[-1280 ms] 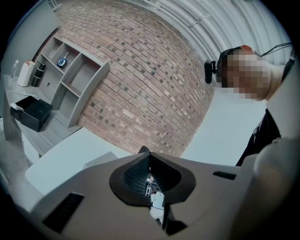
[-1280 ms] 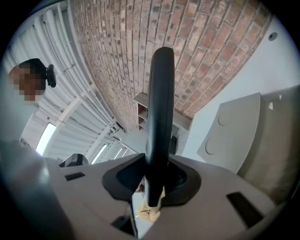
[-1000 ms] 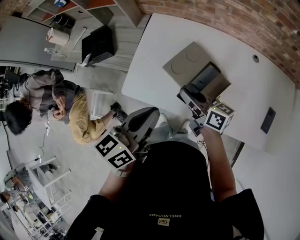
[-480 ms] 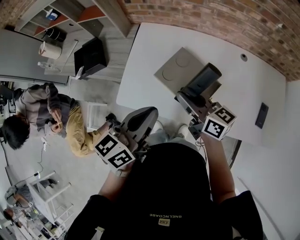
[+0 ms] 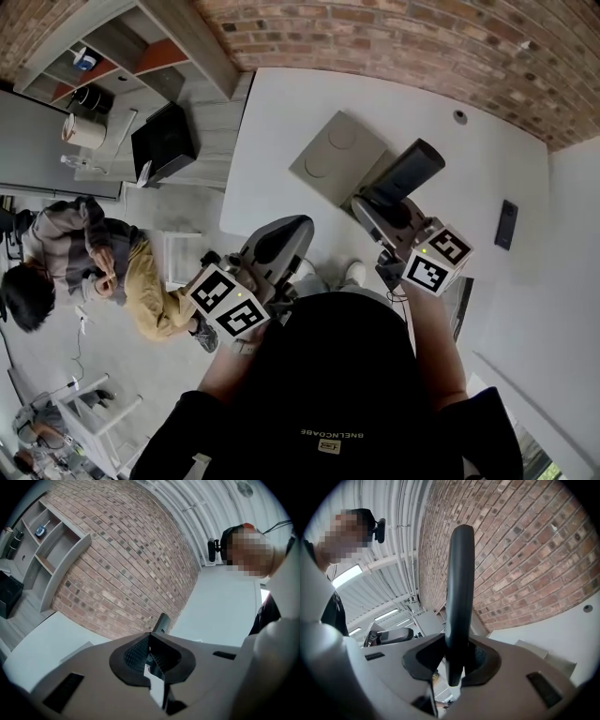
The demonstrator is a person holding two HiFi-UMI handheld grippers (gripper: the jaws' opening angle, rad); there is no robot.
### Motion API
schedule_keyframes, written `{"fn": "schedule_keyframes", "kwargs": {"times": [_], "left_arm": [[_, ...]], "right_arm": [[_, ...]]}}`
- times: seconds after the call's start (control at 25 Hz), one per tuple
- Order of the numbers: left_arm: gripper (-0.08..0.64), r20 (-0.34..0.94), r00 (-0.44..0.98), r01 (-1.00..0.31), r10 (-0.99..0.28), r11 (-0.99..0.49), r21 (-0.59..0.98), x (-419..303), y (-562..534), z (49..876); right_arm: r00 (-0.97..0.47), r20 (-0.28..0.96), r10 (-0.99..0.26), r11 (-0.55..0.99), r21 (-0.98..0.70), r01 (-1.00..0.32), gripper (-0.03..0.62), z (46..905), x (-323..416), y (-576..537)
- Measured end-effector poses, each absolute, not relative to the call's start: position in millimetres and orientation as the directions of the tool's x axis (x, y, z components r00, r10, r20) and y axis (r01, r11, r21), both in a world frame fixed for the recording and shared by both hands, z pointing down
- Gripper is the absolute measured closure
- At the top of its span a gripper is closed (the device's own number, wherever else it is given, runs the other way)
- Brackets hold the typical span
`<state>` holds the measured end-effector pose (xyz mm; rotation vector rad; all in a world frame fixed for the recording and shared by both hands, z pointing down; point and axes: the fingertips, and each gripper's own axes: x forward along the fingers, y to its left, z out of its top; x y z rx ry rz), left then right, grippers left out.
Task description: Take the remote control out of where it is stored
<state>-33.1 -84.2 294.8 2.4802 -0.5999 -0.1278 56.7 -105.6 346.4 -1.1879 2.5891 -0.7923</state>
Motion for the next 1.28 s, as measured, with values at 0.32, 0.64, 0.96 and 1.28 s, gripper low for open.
{"fn": "schedule_keyframes", "kwargs": {"times": [0.32,0.64,0.96,1.28], "left_arm": [[0.554,0.007,0.919,-0.332,-0.394,-0.764,0.553,-15.5,-94.8,286.8],[0.554,-0.019,0.944,-0.27,-0.331,-0.8,0.535,6.8,-100.0,281.8],[0.554,-0.029,0.963,-0.213,-0.268,-0.821,0.53,27.8,-101.9,280.6],[0.554,-0.036,0.978,-0.161,-0.208,-0.845,0.511,43.2,-101.7,274.8]], "right_arm": [[-0.604,0.045,-0.796,0.509,-0.49,-0.707,0.499,318.6,78.5,-102.3],[-0.532,0.036,-0.846,0.462,-0.449,-0.765,0.499,302.2,102.4,-93.0],[-0.46,0.046,-0.887,0.404,-0.407,-0.819,0.499,295.8,126.3,-81.4],[-0.352,0.019,-0.936,0.322,-0.361,-0.875,0.499,281.8,155.7,-66.4]]}}
